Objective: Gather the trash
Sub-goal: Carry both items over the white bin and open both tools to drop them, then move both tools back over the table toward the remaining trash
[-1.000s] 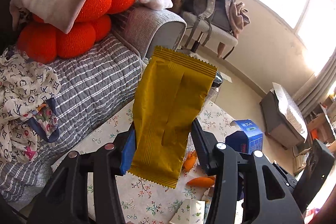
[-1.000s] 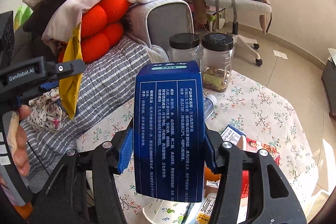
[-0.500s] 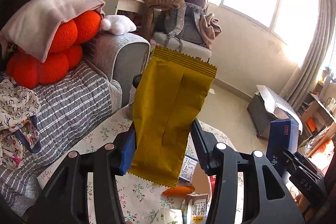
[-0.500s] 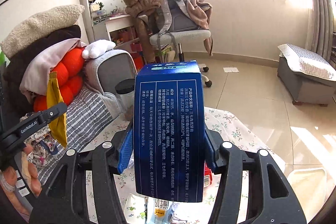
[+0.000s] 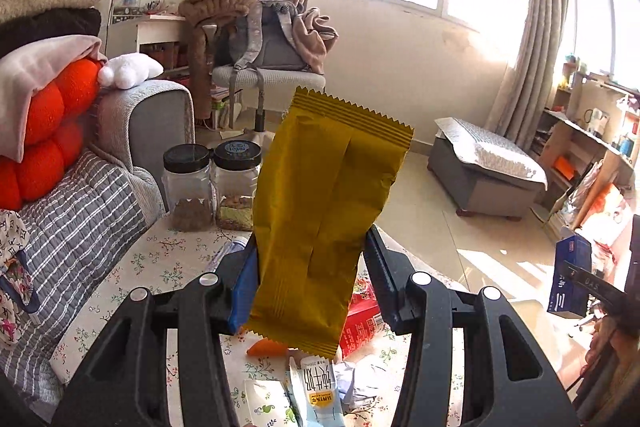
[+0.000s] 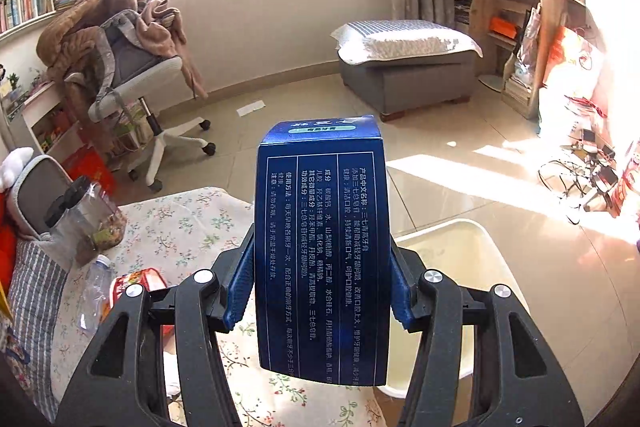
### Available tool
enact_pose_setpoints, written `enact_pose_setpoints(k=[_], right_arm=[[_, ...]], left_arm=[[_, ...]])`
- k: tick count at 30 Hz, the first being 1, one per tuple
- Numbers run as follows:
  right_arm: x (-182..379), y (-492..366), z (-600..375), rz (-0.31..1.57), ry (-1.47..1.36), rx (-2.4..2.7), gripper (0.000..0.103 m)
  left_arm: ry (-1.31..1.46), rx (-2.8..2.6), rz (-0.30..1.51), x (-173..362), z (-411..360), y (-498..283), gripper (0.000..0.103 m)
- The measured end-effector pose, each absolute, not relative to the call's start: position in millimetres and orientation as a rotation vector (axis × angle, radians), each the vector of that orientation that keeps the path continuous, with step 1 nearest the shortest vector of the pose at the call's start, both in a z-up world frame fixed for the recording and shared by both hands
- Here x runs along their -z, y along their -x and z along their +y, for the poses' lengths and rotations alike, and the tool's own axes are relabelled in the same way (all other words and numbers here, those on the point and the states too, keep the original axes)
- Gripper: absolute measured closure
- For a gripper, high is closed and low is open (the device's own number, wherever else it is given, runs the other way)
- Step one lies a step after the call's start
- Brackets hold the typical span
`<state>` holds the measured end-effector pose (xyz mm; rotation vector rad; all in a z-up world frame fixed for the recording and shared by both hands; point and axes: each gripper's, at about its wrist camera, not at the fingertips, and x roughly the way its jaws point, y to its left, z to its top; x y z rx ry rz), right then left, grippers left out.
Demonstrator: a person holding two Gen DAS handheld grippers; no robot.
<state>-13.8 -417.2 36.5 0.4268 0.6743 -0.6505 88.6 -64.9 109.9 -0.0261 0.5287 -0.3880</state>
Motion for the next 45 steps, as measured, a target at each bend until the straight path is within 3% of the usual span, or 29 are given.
enact_pose_setpoints(k=[3,5,7,11,26,31,41,45], right_arm=[[-15.9,17.6,-439.8,0.777,-0.494,0.721,0.048],[-16.6,26.6,-446.1,0.765,-0.501,0.758,0.039],[-25.1,41.1,-449.0,0.699,-0.490,0.806,0.014],[-41.7,66.9,-459.5,0.594,-0.461,0.886,0.010],[-36.6,143.7,-522.3,0.525,-0.639,1.005,0.008],[-34.6,151.7,-532.0,0.509,-0.676,1.012,0.008],[-41.5,145.3,-522.3,0.483,-0.659,0.994,0.008],[-43.2,136.5,-514.2,0.482,-0.644,0.973,0.008]], left_arm=[[-0.022,0.441,0.549,-100.9,-97.7,-76.8,0.054],[-0.034,0.484,0.569,-94.6,-121.5,-68.8,0.054],[-0.029,0.536,0.594,-90.4,-145.8,-63.1,0.054],[-0.012,0.643,0.652,-86.3,-197.6,-53.4,0.054],[0.073,0.893,0.974,-39.1,-356.5,-37.9,0.053],[0.086,0.919,1.049,-26.4,-384.9,-36.7,0.046],[0.070,0.907,1.051,-33.8,-378.2,-40.4,0.019],[0.042,0.873,1.031,-38.9,-365.4,-42.4,0.016]])
